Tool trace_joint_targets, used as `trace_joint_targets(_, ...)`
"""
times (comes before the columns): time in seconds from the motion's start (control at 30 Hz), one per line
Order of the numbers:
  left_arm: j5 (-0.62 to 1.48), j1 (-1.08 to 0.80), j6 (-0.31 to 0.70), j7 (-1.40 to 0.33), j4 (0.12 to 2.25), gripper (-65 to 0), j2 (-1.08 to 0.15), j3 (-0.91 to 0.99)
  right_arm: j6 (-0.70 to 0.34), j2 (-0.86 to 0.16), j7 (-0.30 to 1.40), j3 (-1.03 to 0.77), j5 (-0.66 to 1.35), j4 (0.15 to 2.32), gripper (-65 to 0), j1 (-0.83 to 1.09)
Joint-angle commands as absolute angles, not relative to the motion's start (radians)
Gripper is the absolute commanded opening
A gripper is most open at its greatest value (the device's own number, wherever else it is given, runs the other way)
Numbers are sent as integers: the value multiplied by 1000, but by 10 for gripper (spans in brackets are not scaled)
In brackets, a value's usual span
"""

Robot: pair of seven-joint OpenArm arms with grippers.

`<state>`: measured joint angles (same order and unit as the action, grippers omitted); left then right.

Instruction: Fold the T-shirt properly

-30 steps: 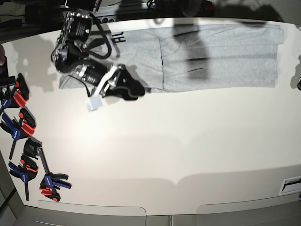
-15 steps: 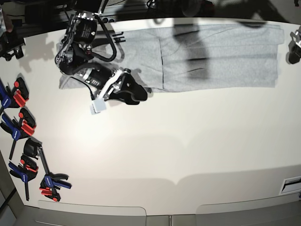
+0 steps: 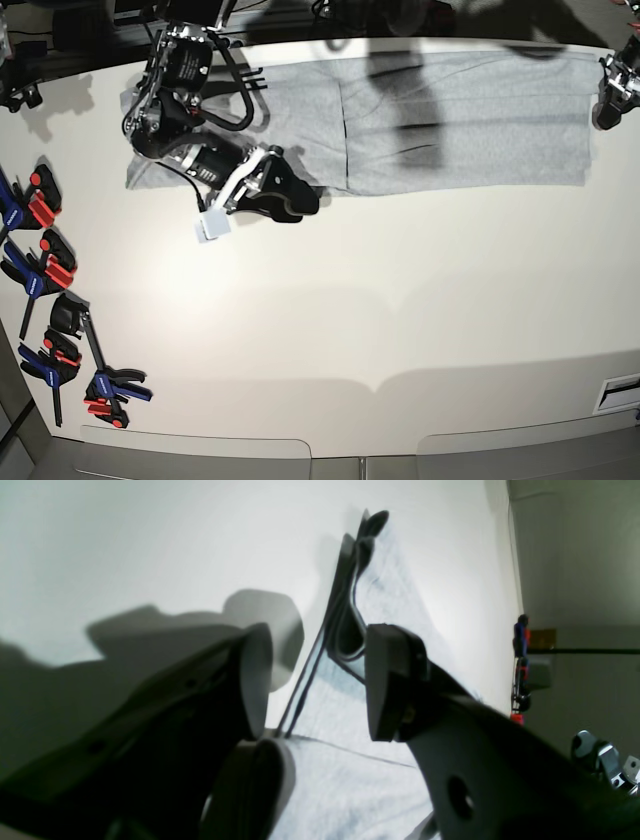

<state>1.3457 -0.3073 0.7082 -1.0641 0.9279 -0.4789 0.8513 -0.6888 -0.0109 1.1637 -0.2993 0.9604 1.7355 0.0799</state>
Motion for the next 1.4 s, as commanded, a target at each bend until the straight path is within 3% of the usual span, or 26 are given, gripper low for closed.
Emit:
trace_joint_targets(0.0,1348,-313,698,-1083,932,-370,-478,848,-698,-11,1142,-300,986,1755,-429,64)
trace_joint_targets(0.37,1262,-310,698,-1087,936,-376,-493,717,-698,-11,1151,-300,986,1755,-429,65)
trace_joint_targets(0.5,1219,-311,698,-1084,958,-407,-496,717,-698,-11,1159,-300,986,1755,-429,64)
trace_joint_targets(1.37,1167,-294,698,-1091,982,-407,-496,717,-698,-11,1159,-300,986,1755,-429,64)
